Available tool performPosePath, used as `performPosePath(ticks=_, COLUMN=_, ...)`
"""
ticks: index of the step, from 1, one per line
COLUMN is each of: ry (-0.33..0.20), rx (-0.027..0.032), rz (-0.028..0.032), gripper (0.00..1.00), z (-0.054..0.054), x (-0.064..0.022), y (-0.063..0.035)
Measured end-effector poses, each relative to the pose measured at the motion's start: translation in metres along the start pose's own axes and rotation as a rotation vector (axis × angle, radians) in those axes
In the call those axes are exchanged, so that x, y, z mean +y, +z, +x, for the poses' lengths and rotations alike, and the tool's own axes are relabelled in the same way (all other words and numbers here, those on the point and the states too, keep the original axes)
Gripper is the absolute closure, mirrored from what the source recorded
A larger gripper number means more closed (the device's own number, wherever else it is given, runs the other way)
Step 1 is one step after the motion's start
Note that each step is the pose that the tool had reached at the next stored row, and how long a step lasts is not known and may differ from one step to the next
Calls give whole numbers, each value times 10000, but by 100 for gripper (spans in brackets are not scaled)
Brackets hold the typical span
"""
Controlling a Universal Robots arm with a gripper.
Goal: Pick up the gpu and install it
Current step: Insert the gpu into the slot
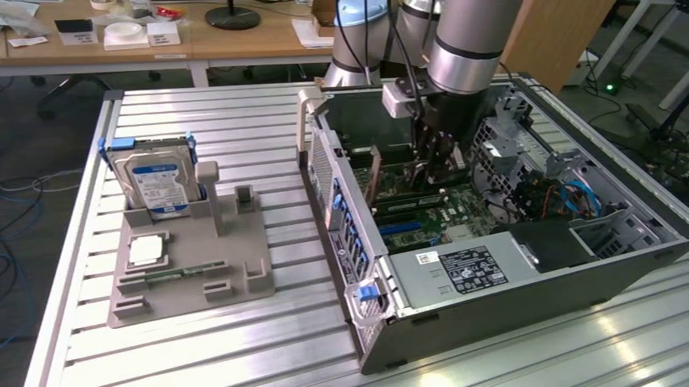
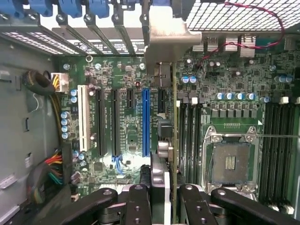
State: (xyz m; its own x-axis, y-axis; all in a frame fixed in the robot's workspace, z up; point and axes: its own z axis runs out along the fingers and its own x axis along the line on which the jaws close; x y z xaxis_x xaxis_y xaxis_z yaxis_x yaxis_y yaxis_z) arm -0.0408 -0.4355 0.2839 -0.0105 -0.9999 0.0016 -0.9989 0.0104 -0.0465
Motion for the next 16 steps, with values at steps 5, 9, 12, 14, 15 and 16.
performPosePath(ticks=5, ry=-10, rx=-83, rz=0, gripper=72, z=30, x=6, y=32)
performPosePath(ticks=9, ry=-8, rx=-85, rz=1, gripper=72, z=60, x=33, y=52)
performPosePath(ticks=12, ry=-8, rx=-85, rz=1, gripper=72, z=66, x=92, y=72)
performPosePath(ticks=14, ry=-11, rx=-83, rz=0, gripper=72, z=76, x=95, y=88)
performPosePath(ticks=15, ry=-10, rx=-84, rz=0, gripper=72, z=88, x=96, y=96)
performPosePath(ticks=16, ry=-9, rx=-83, rz=-1, gripper=72, z=102, x=96, y=103)
